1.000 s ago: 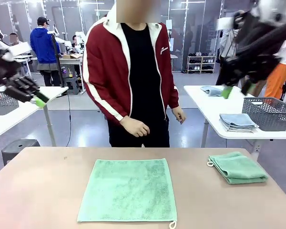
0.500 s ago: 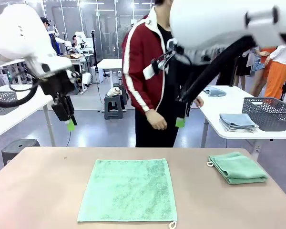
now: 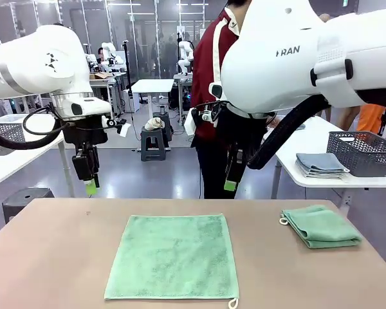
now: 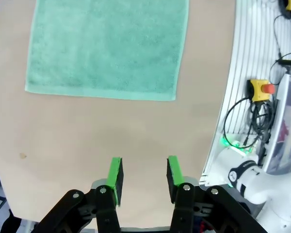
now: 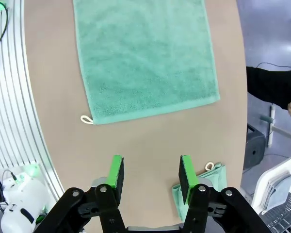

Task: Fold the towels and place them in the basket.
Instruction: When a person lays out a Towel with hook on the table, fold it in half twice.

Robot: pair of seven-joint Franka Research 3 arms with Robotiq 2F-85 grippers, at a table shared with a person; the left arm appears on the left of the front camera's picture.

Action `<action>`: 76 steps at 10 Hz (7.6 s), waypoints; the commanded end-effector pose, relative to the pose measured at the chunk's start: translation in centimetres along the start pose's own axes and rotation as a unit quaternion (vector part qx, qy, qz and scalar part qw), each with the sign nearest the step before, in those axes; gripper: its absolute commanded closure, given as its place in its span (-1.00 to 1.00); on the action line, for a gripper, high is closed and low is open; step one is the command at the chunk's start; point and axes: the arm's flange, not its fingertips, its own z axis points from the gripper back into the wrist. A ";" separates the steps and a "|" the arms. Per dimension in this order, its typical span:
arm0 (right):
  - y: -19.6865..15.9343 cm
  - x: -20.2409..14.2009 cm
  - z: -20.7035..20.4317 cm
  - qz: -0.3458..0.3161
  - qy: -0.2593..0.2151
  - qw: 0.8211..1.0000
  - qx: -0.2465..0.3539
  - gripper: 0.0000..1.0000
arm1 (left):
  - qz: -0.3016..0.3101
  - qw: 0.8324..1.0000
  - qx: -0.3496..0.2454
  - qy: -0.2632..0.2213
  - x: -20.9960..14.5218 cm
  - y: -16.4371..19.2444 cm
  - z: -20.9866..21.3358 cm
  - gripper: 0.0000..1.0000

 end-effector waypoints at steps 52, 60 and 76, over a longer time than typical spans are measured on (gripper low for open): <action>8.5 -3.8 -26.4 0.044 0.074 0.991 0.104 -1.00 | -0.075 0.986 0.143 0.041 1.5 -10.2 -26.7 -1.00; 8.0 -4.3 -27.3 0.048 0.066 0.990 0.111 -0.50 | -0.071 0.984 0.155 0.048 1.5 -9.6 -26.9 -0.90; 7.6 -3.8 -25.4 0.059 0.063 0.990 0.114 1.00 | -0.079 0.987 0.136 0.043 2.9 -9.2 -24.1 1.00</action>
